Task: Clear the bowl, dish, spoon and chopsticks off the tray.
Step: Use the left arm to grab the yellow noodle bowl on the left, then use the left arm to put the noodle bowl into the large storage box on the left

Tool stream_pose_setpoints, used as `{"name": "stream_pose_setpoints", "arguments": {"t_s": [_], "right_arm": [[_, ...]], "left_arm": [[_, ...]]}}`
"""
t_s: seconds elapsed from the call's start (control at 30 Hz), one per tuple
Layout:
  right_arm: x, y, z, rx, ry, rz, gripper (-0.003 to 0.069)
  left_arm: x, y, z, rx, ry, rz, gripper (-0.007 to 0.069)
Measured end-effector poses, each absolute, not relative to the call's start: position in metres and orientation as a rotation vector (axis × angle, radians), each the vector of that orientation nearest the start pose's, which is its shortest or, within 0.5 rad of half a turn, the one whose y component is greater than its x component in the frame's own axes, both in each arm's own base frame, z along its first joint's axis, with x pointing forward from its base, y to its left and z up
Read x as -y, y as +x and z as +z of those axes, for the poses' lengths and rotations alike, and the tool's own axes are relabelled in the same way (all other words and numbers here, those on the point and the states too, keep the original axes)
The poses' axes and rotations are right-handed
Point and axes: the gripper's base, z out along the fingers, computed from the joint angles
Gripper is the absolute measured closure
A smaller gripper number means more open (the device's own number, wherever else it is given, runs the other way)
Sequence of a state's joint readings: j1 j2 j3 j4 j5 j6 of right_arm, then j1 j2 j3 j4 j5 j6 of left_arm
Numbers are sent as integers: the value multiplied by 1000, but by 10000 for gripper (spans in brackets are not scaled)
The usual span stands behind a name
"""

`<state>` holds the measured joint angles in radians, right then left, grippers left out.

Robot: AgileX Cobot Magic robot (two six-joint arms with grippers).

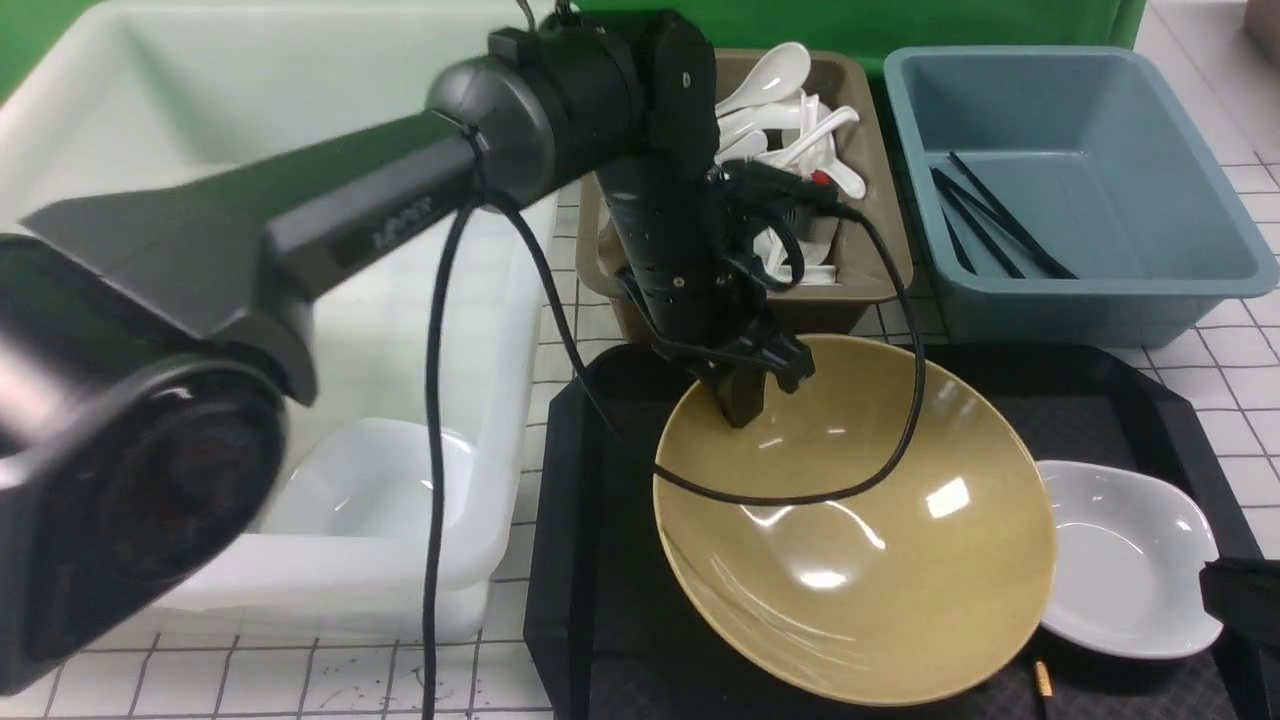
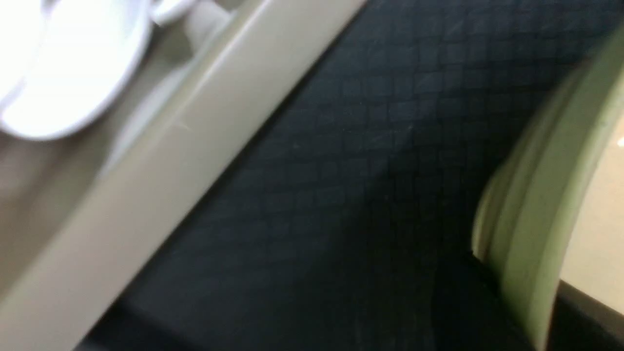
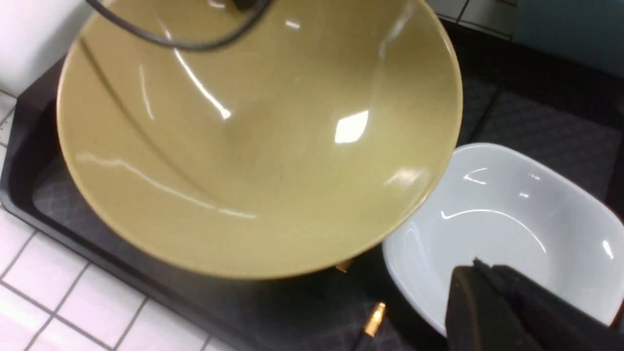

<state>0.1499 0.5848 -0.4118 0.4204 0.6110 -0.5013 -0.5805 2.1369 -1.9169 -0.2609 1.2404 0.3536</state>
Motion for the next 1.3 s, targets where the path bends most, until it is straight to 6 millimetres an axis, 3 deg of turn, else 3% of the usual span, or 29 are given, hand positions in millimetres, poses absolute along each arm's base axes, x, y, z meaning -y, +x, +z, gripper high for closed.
{"name": "stream_pose_setpoints", "arguments": {"t_s": [0.1, 0.13, 0.2, 0.23, 0.27, 0.37, 0.5, 0.53, 0.57, 0.6, 0.73, 0.87, 0.97, 1.13, 1.17, 1.3], "right_arm": [[-37, 103, 258, -2169, -459, 263, 610], [-37, 103, 258, -2169, -459, 263, 610], [-37, 103, 258, -2169, -459, 263, 610], [-37, 103, 258, -2169, -459, 263, 610], [-37, 103, 258, -2169, -458, 264, 610], [-37, 103, 257, -2172, -458, 264, 610], [-37, 103, 256, -2174, -459, 264, 610], [-37, 103, 256, -2174, -459, 264, 610], [-37, 103, 256, -2174, -459, 264, 610], [-37, 103, 256, -2174, -459, 264, 610], [-37, 104, 255, -2168, -453, 260, 610], [-35, 105, 250, -2157, -398, 259, 610], [-34, 108, 247, -2172, -316, 280, 592], [-33, 120, 246, -2250, -224, 275, 505], [-34, 128, 247, -2308, -176, 288, 442], [-36, 141, 246, -2398, -115, 315, 312]], "left_arm": [[255, 361, 281, -2569, 1244, -394, 620], [254, 360, 284, -2564, 1241, -391, 620], [230, 355, 323, -2489, 1194, -400, 618], [228, 356, 324, -2491, 1189, -404, 618], [216, 356, 338, -2468, 1145, -422, 618], [163, 356, 381, -2421, 949, -434, 618], [79, 354, 411, -2437, 607, -358, 619], [70, 352, 413, -2440, 568, -346, 619], [36, 341, 419, -2453, 438, -294, 619], [4, 332, 415, -2488, 318, -239, 619], [-67, 289, 394, -2597, 13, -115, 619], [-108, 260, 376, -2603, -232, -52, 619], [-127, 259, 365, -2567, -335, 8, 618], [-135, 274, 345, -2604, -396, 33, 571], [-135, 280, 338, -2629, -379, 49, 523], [-128, 292, 332, -2648, -269, 169, 340]]}}
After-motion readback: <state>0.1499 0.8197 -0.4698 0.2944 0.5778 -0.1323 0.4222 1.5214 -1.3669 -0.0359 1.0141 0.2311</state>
